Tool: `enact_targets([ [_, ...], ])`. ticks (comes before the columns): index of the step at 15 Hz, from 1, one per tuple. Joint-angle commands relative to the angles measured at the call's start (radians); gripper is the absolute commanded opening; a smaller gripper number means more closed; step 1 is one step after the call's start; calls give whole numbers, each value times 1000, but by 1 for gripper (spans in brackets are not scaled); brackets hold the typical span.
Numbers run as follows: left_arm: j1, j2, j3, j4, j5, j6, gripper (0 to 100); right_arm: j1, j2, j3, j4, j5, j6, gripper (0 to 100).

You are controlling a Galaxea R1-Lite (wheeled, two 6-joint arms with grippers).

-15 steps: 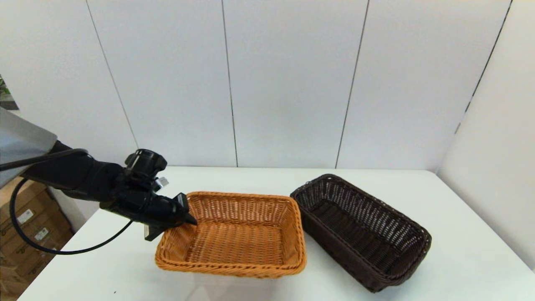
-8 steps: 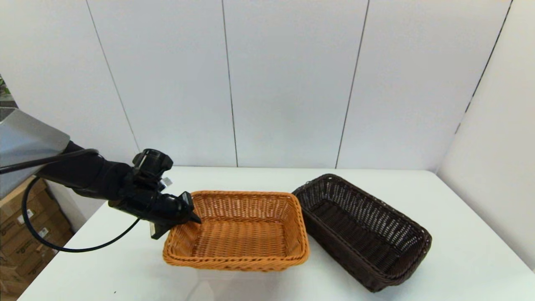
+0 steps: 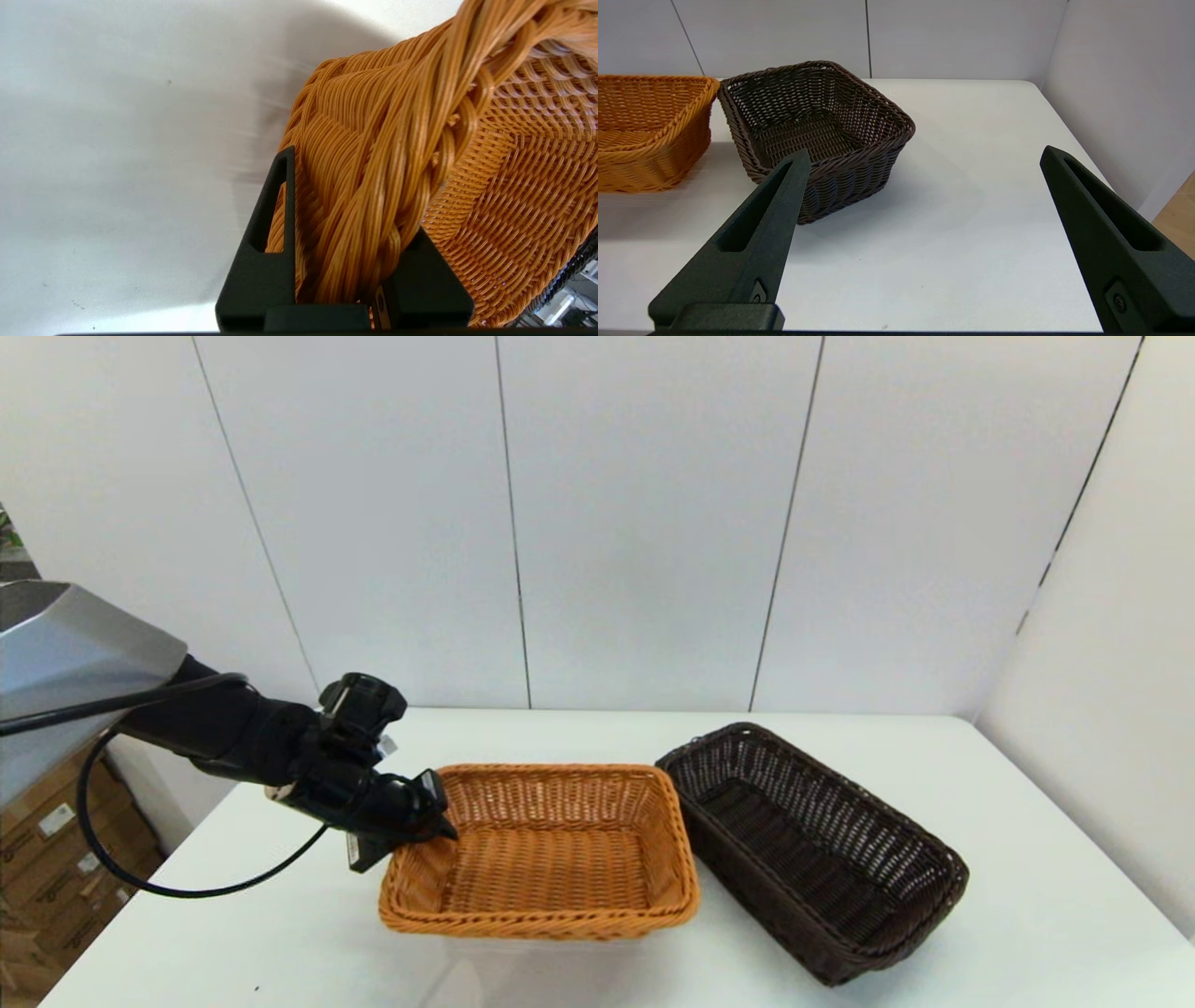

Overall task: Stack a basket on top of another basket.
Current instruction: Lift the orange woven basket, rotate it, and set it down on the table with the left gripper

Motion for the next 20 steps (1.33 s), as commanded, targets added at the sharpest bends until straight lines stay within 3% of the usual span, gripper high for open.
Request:
enact_targets([
  [1,-5,10,0,1,3,-1,0,0,2,0,0,0,0,100],
  [20,35,-15,32,14,-24,46,0,0,2,0,0,0,0,100],
])
